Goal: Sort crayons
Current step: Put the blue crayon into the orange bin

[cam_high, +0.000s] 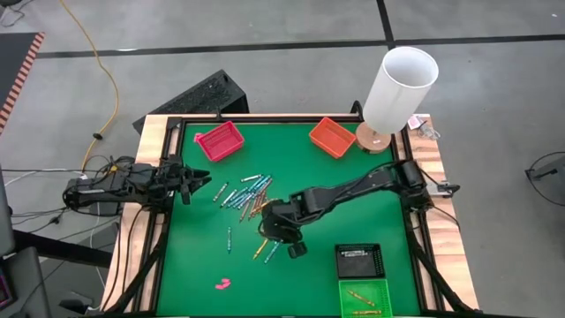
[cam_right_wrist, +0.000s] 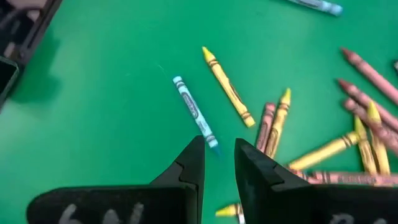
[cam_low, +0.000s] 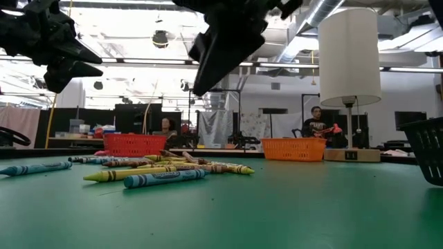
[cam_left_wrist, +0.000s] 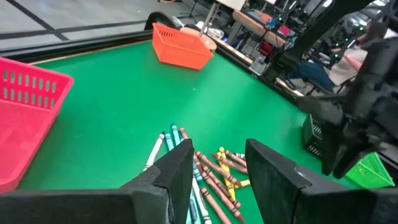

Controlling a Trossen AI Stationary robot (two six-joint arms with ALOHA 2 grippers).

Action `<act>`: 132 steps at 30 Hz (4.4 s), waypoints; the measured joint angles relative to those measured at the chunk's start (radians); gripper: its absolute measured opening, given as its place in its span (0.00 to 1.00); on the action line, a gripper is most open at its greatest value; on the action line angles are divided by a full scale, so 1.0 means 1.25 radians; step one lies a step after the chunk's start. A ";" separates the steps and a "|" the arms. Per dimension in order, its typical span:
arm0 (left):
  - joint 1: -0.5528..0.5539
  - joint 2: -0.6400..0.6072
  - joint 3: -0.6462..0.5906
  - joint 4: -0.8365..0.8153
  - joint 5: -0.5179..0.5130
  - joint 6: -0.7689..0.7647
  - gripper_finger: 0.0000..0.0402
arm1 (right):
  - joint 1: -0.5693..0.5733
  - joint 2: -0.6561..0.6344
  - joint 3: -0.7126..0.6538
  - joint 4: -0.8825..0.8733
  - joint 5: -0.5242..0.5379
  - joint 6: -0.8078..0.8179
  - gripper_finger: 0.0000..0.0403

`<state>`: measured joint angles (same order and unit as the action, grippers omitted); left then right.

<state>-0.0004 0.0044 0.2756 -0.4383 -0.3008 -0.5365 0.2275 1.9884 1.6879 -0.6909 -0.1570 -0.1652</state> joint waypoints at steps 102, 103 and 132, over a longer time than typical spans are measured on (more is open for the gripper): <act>0.000 0.000 0.001 -0.040 -0.022 0.015 0.31 | 0.007 0.241 0.201 -0.127 0.023 -0.095 0.01; 0.000 0.000 0.001 -0.040 -0.022 0.015 0.31 | 0.005 0.233 0.201 -0.127 0.017 -0.077 0.01; 0.000 0.000 0.001 -0.033 0.006 -0.020 0.30 | -0.412 -0.114 0.071 -0.486 0.257 0.303 0.00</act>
<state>-0.0004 0.0046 0.2764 -0.4797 -0.2935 -0.5614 -0.2880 1.8462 1.7767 -1.2980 0.1642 0.2131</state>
